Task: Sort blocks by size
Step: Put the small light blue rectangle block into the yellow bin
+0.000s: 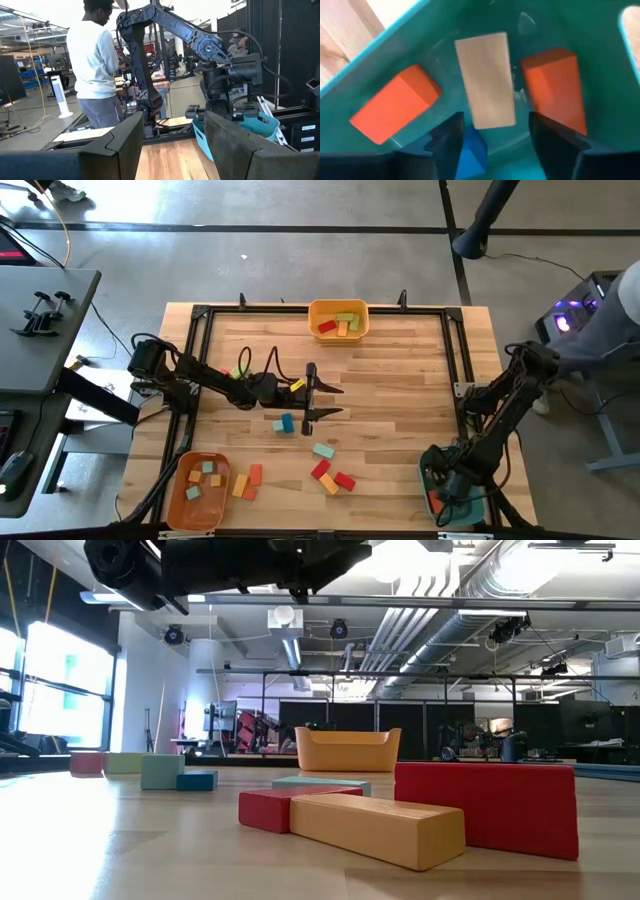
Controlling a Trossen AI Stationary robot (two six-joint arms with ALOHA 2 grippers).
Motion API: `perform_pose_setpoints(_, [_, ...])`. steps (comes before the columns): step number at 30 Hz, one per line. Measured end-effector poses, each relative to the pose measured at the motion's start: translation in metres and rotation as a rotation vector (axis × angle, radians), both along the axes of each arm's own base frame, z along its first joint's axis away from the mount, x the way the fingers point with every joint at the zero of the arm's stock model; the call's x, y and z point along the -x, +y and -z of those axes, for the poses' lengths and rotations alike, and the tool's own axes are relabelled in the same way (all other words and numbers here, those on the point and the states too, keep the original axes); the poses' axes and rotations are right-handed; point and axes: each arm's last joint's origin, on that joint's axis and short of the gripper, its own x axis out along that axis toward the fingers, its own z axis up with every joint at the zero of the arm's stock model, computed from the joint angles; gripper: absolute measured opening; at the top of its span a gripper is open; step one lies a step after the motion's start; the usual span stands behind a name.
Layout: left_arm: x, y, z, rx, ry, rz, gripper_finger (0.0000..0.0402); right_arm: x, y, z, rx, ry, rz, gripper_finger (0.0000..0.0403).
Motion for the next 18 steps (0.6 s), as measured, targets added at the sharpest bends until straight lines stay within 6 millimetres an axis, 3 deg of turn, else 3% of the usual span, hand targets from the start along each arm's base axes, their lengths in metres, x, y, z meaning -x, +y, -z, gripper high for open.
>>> perform_pose_setpoints(5, [0.000, 0.000, 0.000, 0.000, 0.004, 0.000, 0.0195, -0.001, -0.001, -0.005, -0.061, 0.100, -0.012, 0.0236])
perform_pose_setpoints(10, [0.000, 0.000, 0.000, 0.000, 0.001, -0.001, 0.0195, -0.009, -0.001, -0.037, -0.042, 0.078, 0.080, 0.0231])
perform_pose_setpoints(14, [0.000, 0.000, -0.001, 0.001, -0.007, -0.001, 0.0195, -0.019, -0.003, -0.064, 0.118, -0.228, 0.088, 0.0227])
perform_pose_setpoints(18, [0.000, 0.000, -0.001, 0.001, -0.006, -0.001, 0.0195, -0.037, -0.015, -0.073, 0.456, -0.693, 0.044, 0.0227])
